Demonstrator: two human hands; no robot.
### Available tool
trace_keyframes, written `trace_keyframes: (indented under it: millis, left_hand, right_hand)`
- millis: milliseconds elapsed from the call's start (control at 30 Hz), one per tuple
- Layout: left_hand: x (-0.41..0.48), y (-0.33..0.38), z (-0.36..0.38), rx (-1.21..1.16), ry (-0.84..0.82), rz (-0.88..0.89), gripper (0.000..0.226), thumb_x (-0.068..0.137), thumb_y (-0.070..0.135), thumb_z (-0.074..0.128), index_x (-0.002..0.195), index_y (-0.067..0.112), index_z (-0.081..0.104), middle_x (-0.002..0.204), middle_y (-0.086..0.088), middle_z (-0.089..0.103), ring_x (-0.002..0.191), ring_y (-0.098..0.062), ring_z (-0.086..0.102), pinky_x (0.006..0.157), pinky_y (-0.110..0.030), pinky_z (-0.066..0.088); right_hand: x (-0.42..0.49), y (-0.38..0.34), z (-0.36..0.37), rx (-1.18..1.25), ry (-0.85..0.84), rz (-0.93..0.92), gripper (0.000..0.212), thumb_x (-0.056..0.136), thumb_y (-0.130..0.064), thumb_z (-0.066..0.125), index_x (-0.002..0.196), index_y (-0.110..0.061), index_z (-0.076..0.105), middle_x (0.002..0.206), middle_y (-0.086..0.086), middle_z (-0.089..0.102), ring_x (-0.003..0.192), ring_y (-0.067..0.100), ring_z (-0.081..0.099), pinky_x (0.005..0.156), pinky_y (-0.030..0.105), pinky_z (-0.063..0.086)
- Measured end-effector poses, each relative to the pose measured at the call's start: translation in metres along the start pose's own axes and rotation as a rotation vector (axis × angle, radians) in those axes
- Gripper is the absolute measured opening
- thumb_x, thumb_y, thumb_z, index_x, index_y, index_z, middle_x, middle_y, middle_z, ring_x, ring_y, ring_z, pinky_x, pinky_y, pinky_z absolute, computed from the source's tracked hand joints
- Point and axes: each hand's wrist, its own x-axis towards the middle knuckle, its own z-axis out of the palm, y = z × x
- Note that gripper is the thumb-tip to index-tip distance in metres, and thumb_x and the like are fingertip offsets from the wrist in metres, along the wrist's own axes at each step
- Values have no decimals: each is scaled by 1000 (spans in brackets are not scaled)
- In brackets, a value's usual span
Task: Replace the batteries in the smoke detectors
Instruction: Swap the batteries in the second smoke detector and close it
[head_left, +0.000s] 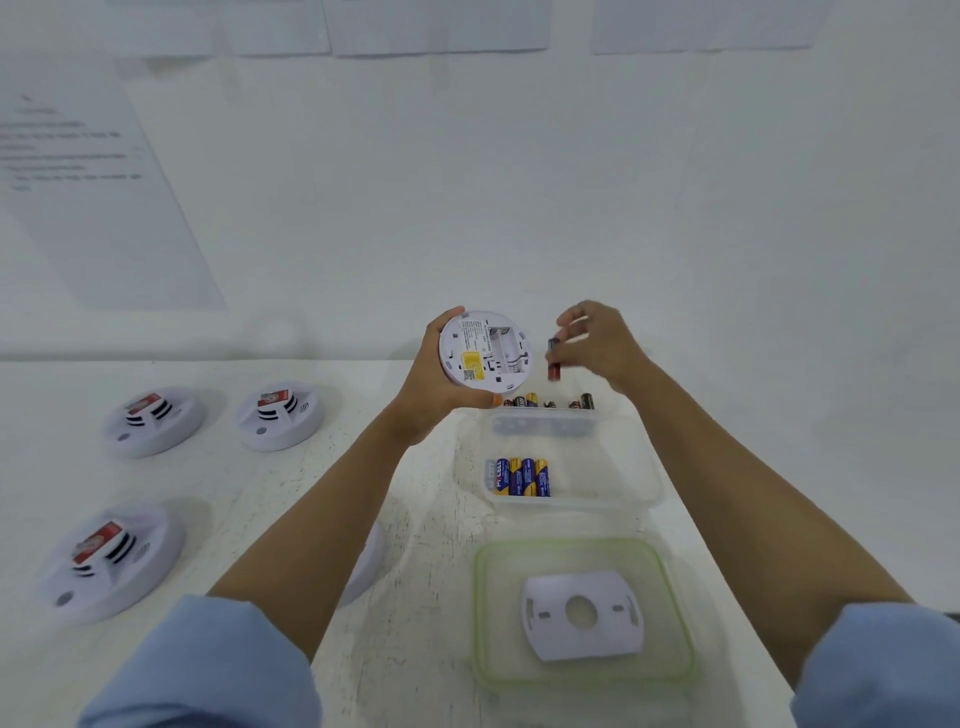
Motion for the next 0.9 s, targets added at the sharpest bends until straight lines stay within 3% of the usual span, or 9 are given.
trace_keyframes:
  millis: [100,267,400,500,600,700,800,900]
  left_hand:
    - [-3,2,3,-3,-14,4,102,50,-1,78,134,23,27,127,8,43,118,-10,47,91,-28,52]
    - [-8,4,9,-12,-19,20,104,49,-2,78,136,20,26,127,6,43,116,-10,48,88,-25,53]
    - [-14,6,14,-37,-33,25,111,42,8,83,136,20,26,128,3,44,116,-12,50,88,-30,53]
    - [-17,9,19,-35,-36,30,112,40,16,83,137,18,25,126,6,46,113,-9,53,92,-34,52]
    - [-20,11,21,-62,-39,28,110,40,15,82,135,19,27,124,6,47,108,-4,55,85,-29,54]
    - [-24,10,20,-82,-54,17,109,41,13,82,136,20,26,126,4,47,111,-10,54,81,-29,54]
    - [-27,9,18,-94,-73,19,111,45,8,83,139,17,25,134,-8,44,119,-24,50,85,-37,54]
    - [-27,12,19,-89,-94,17,112,44,8,84,139,17,25,137,-11,41,123,-29,47,88,-40,53]
  right_hand:
    - [-11,-20,-1,114,52,-102,30,68,13,71,84,-7,56,78,10,63,62,12,63,52,24,57]
    - [-32,-36,15,-223,44,-222,24,69,5,73,90,-3,63,86,11,65,68,11,61,53,17,53]
    - [-44,-41,23,-355,60,-304,19,71,0,74,88,0,66,91,12,67,73,14,58,68,23,53]
    - [-49,-40,32,-492,67,-325,17,74,-7,74,88,1,69,93,12,68,76,15,57,64,19,48]
    - [-55,-37,38,-538,62,-337,15,80,-14,69,86,0,71,91,15,70,74,17,59,64,22,46]
    - [-58,-38,29,-624,-81,-332,22,87,-17,61,96,1,70,103,15,67,90,25,62,78,32,49]
    - [-59,-40,12,-694,-310,-357,32,86,-8,61,118,-4,62,128,9,55,114,23,54,100,32,43]
    - [-56,-38,4,-668,-316,-408,36,81,-6,68,116,-6,64,127,8,57,110,21,56,96,27,44]
